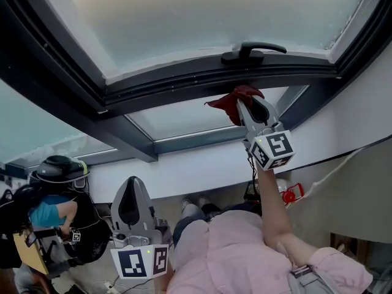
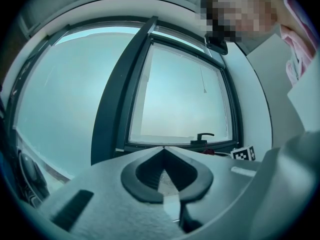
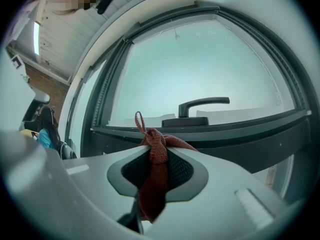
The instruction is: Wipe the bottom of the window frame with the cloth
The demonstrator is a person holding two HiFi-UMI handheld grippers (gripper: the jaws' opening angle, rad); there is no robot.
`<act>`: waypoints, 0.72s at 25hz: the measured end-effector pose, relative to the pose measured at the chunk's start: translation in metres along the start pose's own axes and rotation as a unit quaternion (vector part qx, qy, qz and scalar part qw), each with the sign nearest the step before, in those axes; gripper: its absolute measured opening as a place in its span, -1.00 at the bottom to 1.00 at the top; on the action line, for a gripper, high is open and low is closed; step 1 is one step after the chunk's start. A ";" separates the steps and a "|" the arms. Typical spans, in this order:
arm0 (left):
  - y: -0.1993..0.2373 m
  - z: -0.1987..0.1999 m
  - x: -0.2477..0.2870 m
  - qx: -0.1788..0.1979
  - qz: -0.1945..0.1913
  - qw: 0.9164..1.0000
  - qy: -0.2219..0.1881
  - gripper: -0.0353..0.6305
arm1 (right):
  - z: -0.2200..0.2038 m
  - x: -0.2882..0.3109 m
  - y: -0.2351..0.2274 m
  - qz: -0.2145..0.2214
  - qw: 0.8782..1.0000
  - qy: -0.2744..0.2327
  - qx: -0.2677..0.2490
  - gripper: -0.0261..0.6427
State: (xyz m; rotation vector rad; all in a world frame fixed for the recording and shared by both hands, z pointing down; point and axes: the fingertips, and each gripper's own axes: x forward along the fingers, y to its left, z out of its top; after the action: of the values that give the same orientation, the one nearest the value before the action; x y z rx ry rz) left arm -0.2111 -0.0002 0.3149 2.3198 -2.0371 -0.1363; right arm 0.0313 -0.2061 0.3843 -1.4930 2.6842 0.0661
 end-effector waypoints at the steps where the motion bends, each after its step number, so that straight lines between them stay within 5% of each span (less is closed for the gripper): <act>1: 0.001 -0.001 0.001 -0.002 -0.004 1.000 0.001 -0.91 | 0.002 -0.009 0.004 0.005 1.000 -0.004 -0.002 -0.69; 9: 0.001 -0.016 0.006 -0.022 -0.071 0.997 0.021 -0.91 | 0.000 -0.086 0.029 -0.019 0.999 0.028 -0.016 -0.69; 18: 0.004 -0.015 0.003 -0.022 -0.148 0.988 0.041 -0.91 | -0.003 -0.169 0.042 -0.126 0.989 0.072 -0.009 -0.69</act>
State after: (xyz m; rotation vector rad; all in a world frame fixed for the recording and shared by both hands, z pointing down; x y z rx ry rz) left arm -0.2132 -0.0038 0.3298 2.5398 -1.6244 -0.0938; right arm 0.0843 -0.0416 0.4011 -1.8975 2.5789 -0.0327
